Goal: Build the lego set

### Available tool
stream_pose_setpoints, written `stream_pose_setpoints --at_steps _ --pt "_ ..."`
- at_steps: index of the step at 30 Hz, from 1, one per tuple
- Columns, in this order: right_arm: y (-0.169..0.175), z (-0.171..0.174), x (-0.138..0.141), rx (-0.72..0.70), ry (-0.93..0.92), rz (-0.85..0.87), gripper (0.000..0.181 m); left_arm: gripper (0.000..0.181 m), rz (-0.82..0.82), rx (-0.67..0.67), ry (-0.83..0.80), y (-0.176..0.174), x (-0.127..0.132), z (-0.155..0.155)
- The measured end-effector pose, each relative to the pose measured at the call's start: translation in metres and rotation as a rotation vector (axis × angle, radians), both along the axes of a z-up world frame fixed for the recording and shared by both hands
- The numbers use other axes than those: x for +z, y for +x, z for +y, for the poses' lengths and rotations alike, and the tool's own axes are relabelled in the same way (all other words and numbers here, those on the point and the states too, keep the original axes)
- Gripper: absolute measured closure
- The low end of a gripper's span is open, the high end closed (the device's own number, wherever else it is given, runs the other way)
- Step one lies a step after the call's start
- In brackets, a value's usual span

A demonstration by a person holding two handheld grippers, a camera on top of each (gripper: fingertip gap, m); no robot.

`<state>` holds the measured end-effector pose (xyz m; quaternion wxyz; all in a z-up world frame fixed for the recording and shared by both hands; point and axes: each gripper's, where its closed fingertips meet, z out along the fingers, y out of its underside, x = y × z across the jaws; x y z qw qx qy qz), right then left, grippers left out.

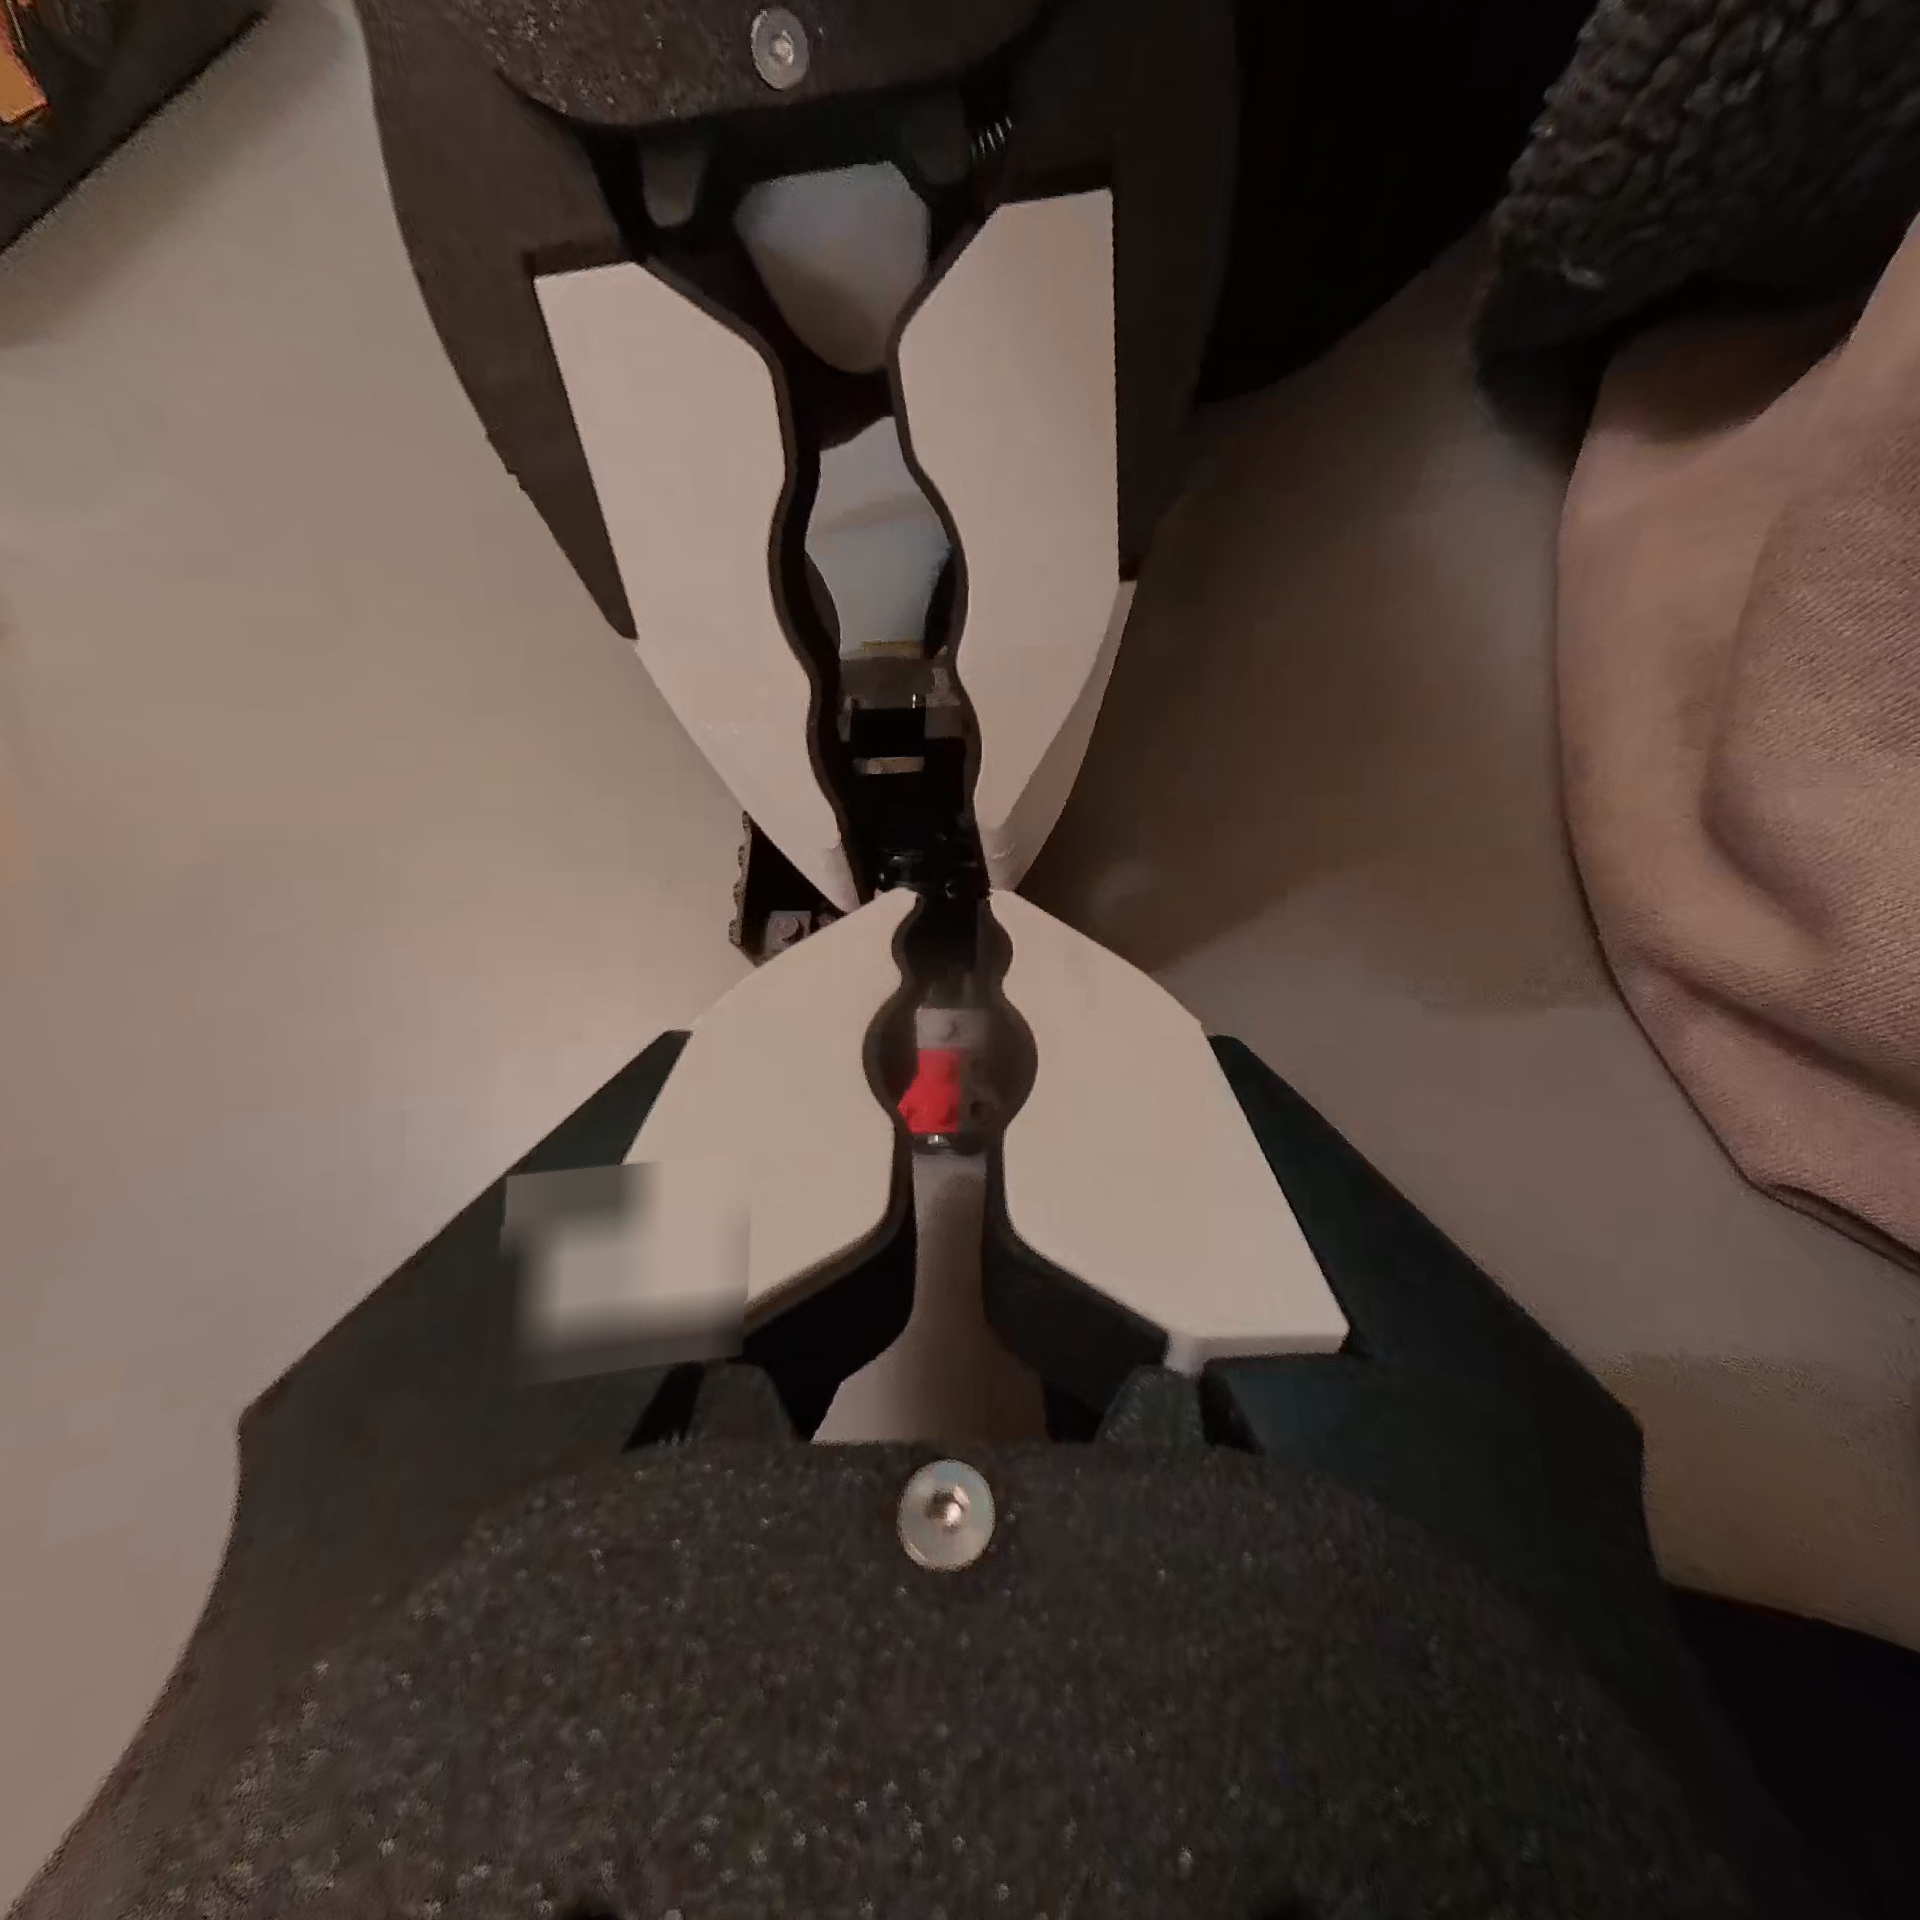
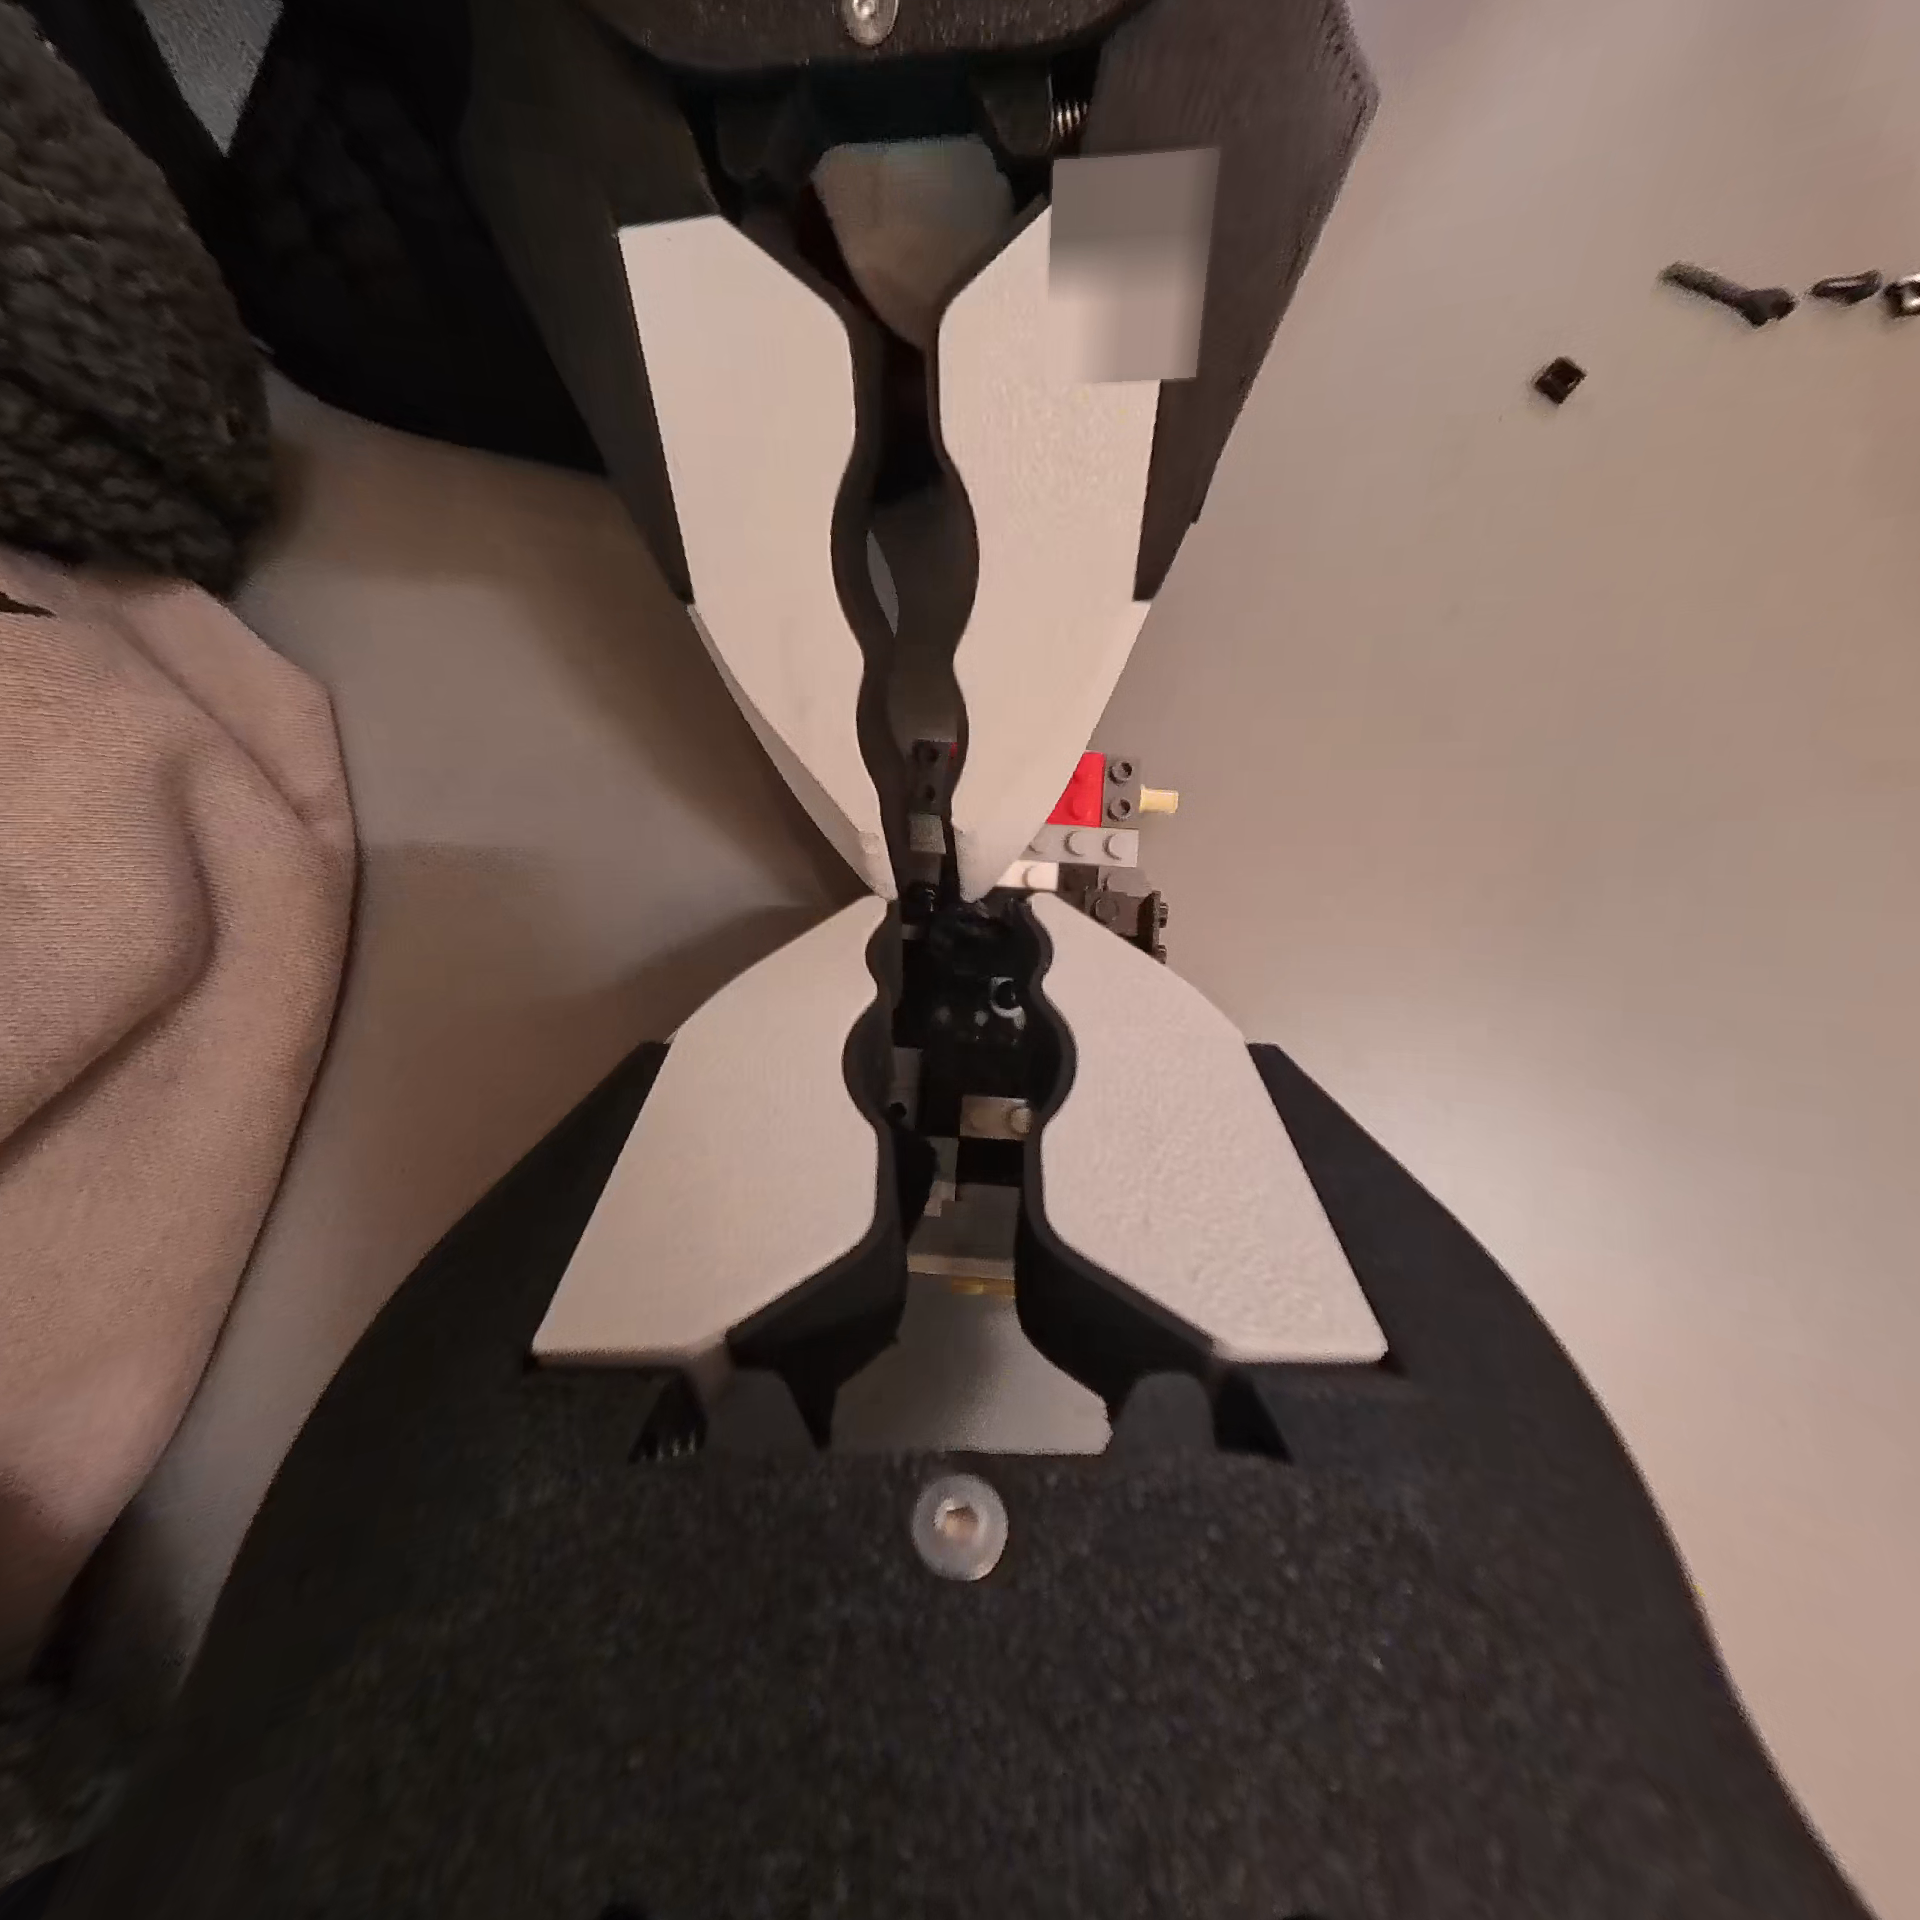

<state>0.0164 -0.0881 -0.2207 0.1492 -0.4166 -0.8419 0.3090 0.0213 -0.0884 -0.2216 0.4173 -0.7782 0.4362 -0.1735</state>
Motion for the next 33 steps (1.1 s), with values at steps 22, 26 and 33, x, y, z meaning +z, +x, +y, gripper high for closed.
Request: stream_pose_setpoints --at_steps 22,26,33 --pt "0.008 0.013 0.006 0.08 0.013 -0.043 0.157 0.174 0.082 0.005 -0.057 -0.009 -0.008 -0.005" --pt "0.009 0.019 0.005 0.069 0.011 -0.035 0.159 0.174 0.148 -0.024 -0.069 -0.008 -0.008 -0.004" --pt "0.007 0.008 0.005 0.098 -0.006 -0.011 0.162 0.174 0.231 -0.11 -0.143 -0.001 -0.01 -0.006"
